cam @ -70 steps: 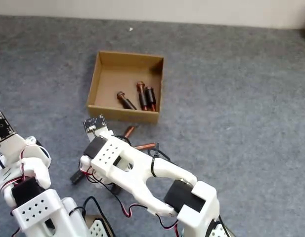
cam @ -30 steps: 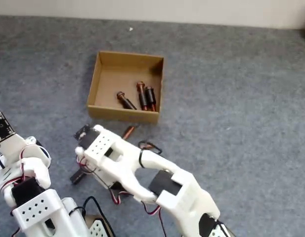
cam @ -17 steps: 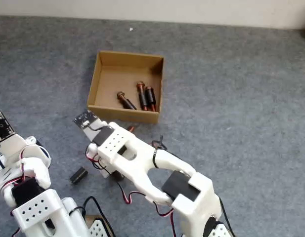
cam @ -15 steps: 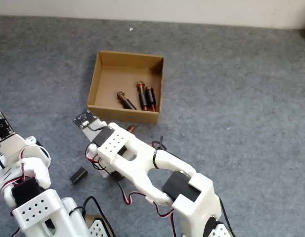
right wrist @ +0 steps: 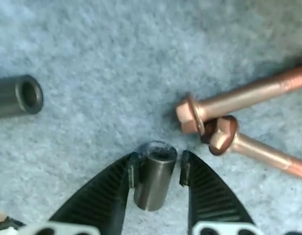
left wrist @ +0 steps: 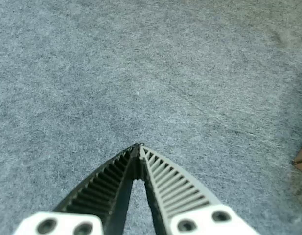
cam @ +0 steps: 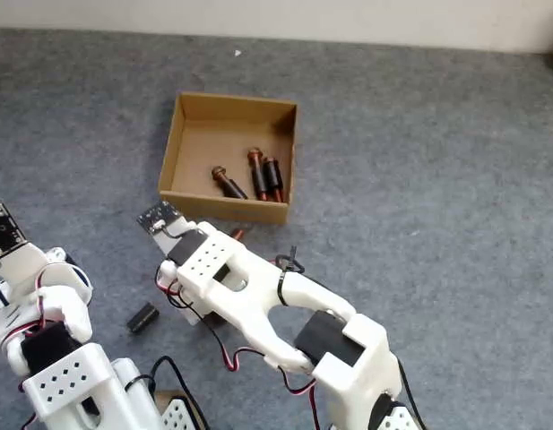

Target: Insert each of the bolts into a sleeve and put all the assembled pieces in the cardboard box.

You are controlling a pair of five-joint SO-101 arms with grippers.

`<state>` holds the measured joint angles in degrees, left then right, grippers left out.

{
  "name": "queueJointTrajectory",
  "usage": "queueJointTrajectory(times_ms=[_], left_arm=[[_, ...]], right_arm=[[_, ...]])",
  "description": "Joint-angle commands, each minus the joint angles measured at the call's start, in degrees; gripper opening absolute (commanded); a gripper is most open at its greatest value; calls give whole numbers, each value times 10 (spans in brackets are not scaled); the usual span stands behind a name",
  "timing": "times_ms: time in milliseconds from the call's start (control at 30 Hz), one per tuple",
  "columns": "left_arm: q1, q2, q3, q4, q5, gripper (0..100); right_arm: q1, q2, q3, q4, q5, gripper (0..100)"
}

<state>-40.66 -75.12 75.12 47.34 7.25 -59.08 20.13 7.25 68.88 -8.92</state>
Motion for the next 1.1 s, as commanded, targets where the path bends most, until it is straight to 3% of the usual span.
queueJointTrajectory(times_ms=[0,200,500,767,1067], left_arm=[[-2,-6,-24,-11,4,6],[-2,-6,-23,-11,4,6],[-2,-6,-23,-11,4,6],[6,-6,-26,-10,4,10],[113,-6,-77,27,-10,11]], right_arm=[[-11,-32,3,16,-7,126],[-24,-31,4,15,-7,122],[-15,-33,0,41,-4,4],[67,-259,32,71,-6,4],[179,-505,170,67,-7,4]])
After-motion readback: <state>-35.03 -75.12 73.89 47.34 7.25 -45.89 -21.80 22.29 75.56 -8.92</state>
